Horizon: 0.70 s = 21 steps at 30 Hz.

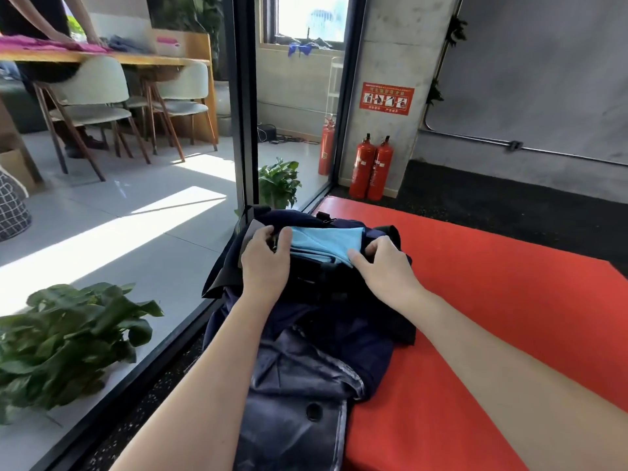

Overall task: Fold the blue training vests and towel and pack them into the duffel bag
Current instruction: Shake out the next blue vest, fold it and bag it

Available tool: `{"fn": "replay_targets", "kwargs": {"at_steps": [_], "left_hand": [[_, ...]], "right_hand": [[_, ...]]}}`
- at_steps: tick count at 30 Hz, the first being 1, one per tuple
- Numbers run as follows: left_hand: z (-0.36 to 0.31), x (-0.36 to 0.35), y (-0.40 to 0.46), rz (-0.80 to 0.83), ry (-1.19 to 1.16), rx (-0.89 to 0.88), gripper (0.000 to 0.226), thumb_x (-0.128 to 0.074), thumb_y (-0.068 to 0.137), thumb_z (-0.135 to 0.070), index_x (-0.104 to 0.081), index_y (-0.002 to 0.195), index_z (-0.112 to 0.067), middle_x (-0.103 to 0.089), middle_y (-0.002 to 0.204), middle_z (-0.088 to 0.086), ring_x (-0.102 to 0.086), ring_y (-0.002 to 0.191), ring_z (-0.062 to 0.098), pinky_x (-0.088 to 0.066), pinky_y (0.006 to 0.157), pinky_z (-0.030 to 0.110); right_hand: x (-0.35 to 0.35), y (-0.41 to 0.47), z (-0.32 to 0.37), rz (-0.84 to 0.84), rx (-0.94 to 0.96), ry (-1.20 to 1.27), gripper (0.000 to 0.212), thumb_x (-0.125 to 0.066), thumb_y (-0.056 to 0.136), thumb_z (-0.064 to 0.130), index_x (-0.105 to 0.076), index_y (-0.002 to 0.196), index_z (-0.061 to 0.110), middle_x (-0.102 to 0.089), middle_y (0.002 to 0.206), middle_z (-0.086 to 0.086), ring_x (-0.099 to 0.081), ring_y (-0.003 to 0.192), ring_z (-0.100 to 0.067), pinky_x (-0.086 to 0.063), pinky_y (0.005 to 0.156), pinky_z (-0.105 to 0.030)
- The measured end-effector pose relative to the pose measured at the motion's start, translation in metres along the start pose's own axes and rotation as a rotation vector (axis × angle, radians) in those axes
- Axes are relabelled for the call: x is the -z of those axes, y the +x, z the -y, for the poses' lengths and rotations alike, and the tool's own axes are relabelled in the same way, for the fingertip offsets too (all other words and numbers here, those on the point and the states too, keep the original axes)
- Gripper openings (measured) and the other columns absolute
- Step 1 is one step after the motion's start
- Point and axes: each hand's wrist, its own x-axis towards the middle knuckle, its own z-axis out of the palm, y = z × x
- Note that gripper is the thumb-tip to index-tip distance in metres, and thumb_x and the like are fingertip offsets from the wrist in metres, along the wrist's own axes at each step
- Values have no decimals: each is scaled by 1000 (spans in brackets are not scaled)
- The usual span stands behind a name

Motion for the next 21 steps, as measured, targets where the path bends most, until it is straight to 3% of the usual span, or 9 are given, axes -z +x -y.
{"fn": "replay_targets", "kwargs": {"at_steps": [4, 8, 12, 15, 18, 21], "left_hand": [[10, 7, 2, 133, 109, 192, 75, -19, 103, -61, -52, 142, -6, -54, 141, 20, -44, 134, 37, -31, 109, 42], [14, 17, 3, 219, 151, 204, 77, -9, 102, -63, -38, 153, -14, -41, 155, 17, -33, 144, 37, -22, 116, 43], [31, 18, 5, 380, 198, 210, 95, -4, 88, -81, -29, 158, -21, -35, 159, 15, -31, 146, 35, -20, 118, 43], [47, 25, 7, 450, 501, 14, 97, -3, 86, -84, -30, 156, -22, -47, 150, 17, -40, 139, 37, -26, 115, 46], [53, 45, 14, 479, 826, -309, 96, 5, 85, -84, -48, 138, -24, -61, 135, 12, -48, 129, 36, -25, 113, 44], [36, 67, 31, 397, 873, -605, 82, 1, 92, -78, -61, 114, -30, -72, 104, 0, -58, 103, 27, -24, 110, 42]], "right_hand": [[0, -4, -7, 54, -15, -98, 58, -39, 99, 62, -58, 81, 10, -51, 88, 4, -59, 91, -29, -47, 86, -43], [-2, -8, -6, 39, -16, -131, 69, -29, 97, 70, -62, 113, 11, -60, 110, -5, -58, 105, -30, -45, 92, -41], [0, -11, -5, -19, 11, -139, 71, -29, 97, 70, -59, 120, 10, -64, 120, -11, -57, 113, -31, -44, 95, -41], [9, -11, -4, -42, 34, -162, 82, -24, 92, 74, -57, 128, 8, -59, 128, -13, -52, 123, -30, -42, 103, -43], [18, -6, -4, -52, 37, -171, 88, -22, 89, 76, -55, 129, 6, -57, 131, -15, -51, 125, -31, -42, 106, -44], [22, -1, 1, -79, 19, -198, 83, -26, 93, 74, -51, 131, 5, -55, 135, -18, -49, 127, -34, -40, 107, -45]]}}
